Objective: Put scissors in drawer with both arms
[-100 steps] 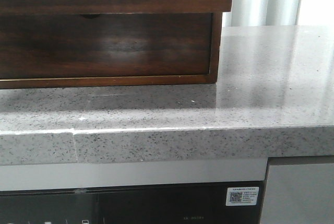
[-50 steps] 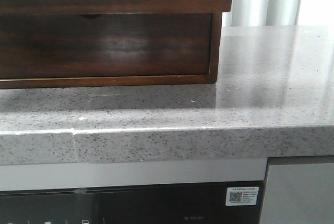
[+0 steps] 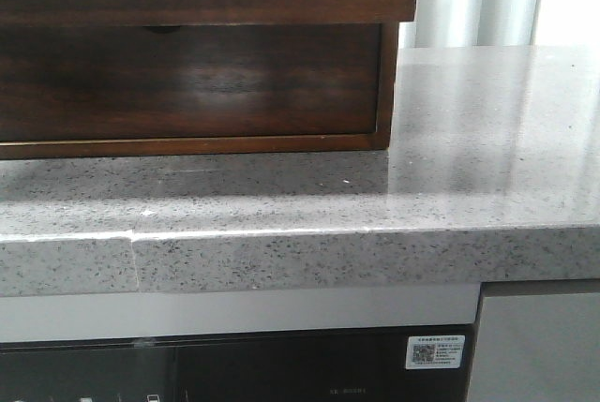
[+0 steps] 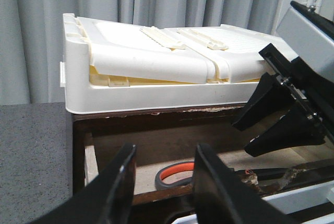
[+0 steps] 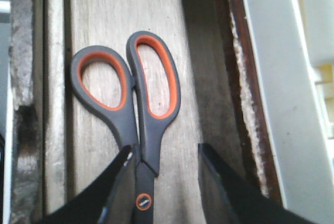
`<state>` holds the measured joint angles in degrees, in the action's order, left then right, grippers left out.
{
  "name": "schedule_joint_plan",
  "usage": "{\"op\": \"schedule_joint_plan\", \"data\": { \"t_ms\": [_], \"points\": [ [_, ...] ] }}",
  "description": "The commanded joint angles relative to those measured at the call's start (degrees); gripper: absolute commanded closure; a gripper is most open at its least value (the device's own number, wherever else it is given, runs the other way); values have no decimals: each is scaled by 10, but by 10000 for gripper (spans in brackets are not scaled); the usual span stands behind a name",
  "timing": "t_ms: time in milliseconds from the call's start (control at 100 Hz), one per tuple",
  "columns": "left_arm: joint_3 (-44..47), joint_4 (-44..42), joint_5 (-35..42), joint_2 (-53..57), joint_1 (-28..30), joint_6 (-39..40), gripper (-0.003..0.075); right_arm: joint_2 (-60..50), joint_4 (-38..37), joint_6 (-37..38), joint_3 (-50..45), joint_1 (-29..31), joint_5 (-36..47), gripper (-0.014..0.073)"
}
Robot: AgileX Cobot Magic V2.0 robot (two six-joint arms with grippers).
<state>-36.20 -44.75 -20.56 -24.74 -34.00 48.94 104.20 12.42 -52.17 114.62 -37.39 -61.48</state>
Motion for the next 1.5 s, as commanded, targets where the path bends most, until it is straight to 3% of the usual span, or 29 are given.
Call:
{"op": "schedule_joint_plan", "data": {
  "t_ms": [0, 70, 190, 470, 660, 1129, 1489],
  "points": [
    [-21, -11, 30, -8, -4, -2, 510, -48, 3, 5, 17, 3, 36, 395],
    [-21, -11, 30, -8, -4, -2, 510, -65, 3, 21, 17, 3, 41, 479],
    [-21, -11, 30, -8, -4, -2, 510, -99, 4, 61, 17, 4, 44, 718],
    [-21, -11, 30, -8, -4, -2, 521, -194, 38, 143, 14, 4, 45, 705],
    [-5, -11, 36, 9, -4, -25, 715, -285, 56, 166, -65, 4, 94, 697],
    [94, 4, 58, 184, -4, -27, 717, -616, 56, 187, -556, 4, 425, 696],
    [186, 7, 51, 268, -4, -74, 717, -825, 95, 193, -824, 4, 506, 696]
  ]
}}
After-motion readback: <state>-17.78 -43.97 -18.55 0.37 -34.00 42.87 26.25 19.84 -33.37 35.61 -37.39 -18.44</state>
